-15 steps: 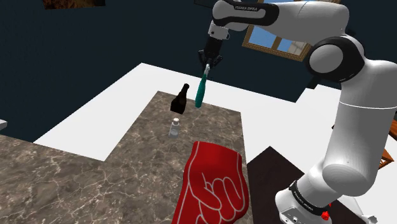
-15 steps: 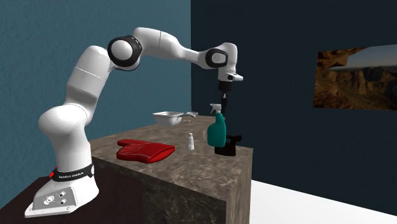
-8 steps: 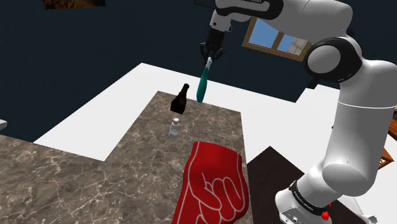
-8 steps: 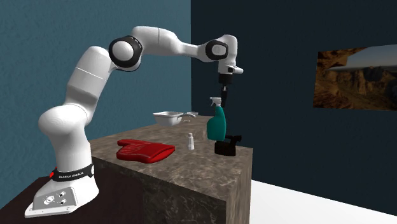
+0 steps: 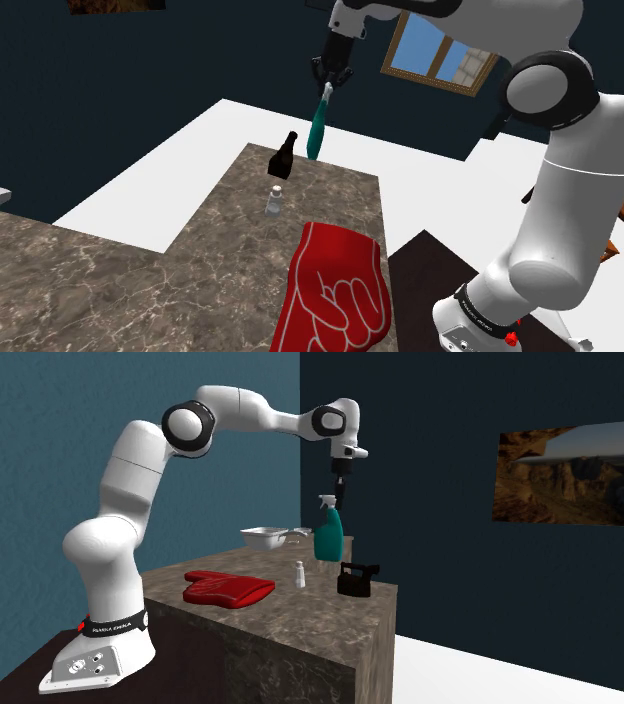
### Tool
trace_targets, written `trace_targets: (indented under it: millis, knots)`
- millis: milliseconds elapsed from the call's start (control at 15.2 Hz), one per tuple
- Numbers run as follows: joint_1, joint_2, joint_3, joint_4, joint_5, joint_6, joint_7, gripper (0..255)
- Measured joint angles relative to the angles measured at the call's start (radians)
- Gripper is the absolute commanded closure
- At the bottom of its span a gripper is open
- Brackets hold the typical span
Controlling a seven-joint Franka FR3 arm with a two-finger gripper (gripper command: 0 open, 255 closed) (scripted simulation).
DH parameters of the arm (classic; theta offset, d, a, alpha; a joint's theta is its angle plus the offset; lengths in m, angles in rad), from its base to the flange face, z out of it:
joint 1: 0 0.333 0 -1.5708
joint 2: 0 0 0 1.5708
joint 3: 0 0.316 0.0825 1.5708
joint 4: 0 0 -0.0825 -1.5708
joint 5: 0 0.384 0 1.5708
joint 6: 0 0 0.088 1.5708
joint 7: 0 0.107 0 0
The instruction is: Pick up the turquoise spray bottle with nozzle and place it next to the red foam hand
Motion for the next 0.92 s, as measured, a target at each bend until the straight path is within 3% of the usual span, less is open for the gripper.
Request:
trace_targets:
  millis: [462,924]
  knots:
    - [0.085,-0.150,0.043,-0.137,-0.008,0.001,0.128,255]
    - [0.165,-0.250,0.099,-0.204,-0.012,-0.015,0.267,255]
